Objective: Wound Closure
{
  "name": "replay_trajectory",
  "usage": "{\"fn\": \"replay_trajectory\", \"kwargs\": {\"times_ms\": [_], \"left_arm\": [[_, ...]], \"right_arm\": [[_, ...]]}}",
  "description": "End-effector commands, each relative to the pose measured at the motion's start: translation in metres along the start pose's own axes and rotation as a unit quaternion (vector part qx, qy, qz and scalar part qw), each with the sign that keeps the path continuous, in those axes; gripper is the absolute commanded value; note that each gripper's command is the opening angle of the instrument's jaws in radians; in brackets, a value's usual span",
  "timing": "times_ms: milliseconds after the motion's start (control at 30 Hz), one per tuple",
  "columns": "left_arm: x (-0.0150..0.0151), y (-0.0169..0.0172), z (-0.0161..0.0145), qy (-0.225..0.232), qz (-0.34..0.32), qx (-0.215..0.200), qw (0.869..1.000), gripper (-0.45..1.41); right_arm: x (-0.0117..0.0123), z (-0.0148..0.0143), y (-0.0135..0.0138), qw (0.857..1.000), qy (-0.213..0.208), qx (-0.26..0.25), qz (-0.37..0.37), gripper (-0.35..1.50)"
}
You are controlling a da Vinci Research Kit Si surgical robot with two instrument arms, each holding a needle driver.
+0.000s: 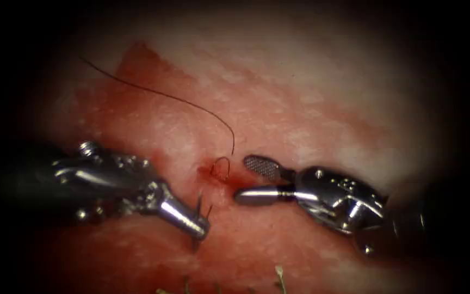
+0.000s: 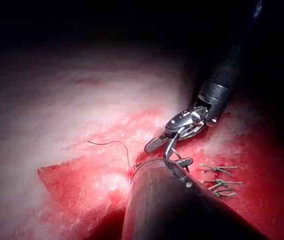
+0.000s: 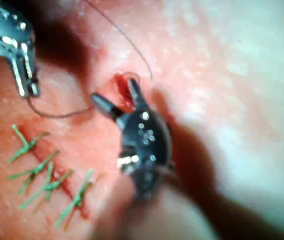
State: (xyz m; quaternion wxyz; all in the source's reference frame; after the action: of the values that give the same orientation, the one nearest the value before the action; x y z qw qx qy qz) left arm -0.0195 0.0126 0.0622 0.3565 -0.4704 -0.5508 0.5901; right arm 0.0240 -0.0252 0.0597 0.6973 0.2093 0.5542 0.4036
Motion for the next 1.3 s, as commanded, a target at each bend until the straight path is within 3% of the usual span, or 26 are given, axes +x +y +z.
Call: {"fn": "replay_trajectory", "kwargs": {"times_ms": [33, 200, 233, 300, 500, 567, 1033, 1300], "left_arm": [[-0.0003, -0.0003, 0.0006, 0.000, 0.009, 0.000, 1.000, -0.45], [0.0003, 0.0013, -0.0002, 0.009, 0.112, 0.020, 0.993, -0.45], [0.0001, 0.0020, -0.0006, 0.003, 0.173, 0.036, 0.984, -0.45], [0.0000, 0.0024, -0.0008, 0.000, 0.195, 0.041, 0.980, -0.45], [0.0008, 0.0056, -0.0024, -0.005, 0.326, 0.062, 0.943, -0.45], [0.0017, 0.0073, -0.0029, -0.006, 0.374, 0.072, 0.924, -0.45], [0.0020, 0.0097, -0.0029, -0.005, 0.389, 0.082, 0.918, -0.45], [0.0017, 0.0100, -0.0029, -0.005, 0.388, 0.083, 0.918, -0.45]], "right_arm": [[-0.0012, 0.0003, -0.0004, 1.000, -0.002, 0.002, 0.001, 1.26], [-0.0014, 0.0002, -0.0006, 1.000, -0.003, 0.009, 0.001, 1.26], [-0.0015, 0.0002, -0.0008, 1.000, -0.005, 0.015, 0.001, 1.26], [-0.0015, 0.0002, -0.0009, 1.000, -0.006, 0.019, 0.003, 1.26], [-0.0020, 0.0007, -0.0023, 0.999, -0.017, 0.029, -0.024, 1.26], [-0.0022, 0.0018, -0.0036, 0.997, -0.037, 0.026, -0.063, 1.26], [-0.0028, 0.0046, -0.0046, 0.993, -0.052, 0.013, -0.102, 1.26], [-0.0077, 0.0075, -0.0028, 0.986, -0.109, -0.006, -0.127, 1.25]]}}
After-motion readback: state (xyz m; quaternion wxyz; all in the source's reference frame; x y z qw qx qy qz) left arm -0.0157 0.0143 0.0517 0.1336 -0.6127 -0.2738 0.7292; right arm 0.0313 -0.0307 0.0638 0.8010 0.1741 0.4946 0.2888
